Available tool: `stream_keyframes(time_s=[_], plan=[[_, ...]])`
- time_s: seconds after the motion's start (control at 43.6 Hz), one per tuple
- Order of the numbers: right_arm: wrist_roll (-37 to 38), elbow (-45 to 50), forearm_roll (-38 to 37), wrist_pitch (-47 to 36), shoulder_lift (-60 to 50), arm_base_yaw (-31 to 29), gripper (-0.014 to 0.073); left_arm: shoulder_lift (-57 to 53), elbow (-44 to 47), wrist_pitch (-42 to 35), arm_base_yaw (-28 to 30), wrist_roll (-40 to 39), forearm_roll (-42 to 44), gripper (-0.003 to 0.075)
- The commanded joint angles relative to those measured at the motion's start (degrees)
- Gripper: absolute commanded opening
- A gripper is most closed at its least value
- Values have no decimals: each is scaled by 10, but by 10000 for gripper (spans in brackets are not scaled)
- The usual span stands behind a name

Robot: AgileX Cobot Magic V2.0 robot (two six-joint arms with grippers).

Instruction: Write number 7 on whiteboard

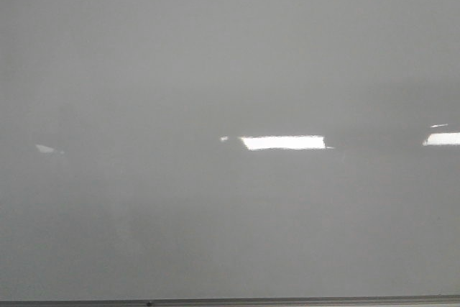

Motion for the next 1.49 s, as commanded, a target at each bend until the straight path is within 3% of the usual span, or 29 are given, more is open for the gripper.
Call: stream_keyframes(time_s=[0.0, 0.367, 0.665, 1.033, 1.17, 1.331, 1.4, 1.468], plan=[[0, -75, 2, 17, 28, 1, -118, 28, -90, 23, -5, -2, -7, -21], [0, -243, 2, 148, 201, 1, -118, 188, -280, 245, -5, -2, -18, -21], [0, -249, 2, 184, 287, 1, -118, 256, -283, 289, -5, -2, -18, -21], [-28, -249, 4, 212, 349, 20, -104, 293, -274, 292, -5, -2, -19, -19], [-44, -249, 3, 212, 356, 64, 54, 312, -274, 307, -5, 4, -18, 76], [-44, -249, 3, 211, 359, 76, 401, 333, -274, 306, -5, 8, -15, 370], [-44, -249, 3, 211, 359, 76, 491, 343, -274, 302, -5, 13, -15, 476], [-44, -249, 3, 211, 359, 76, 530, 359, -275, 298, -5, 16, -15, 526]])
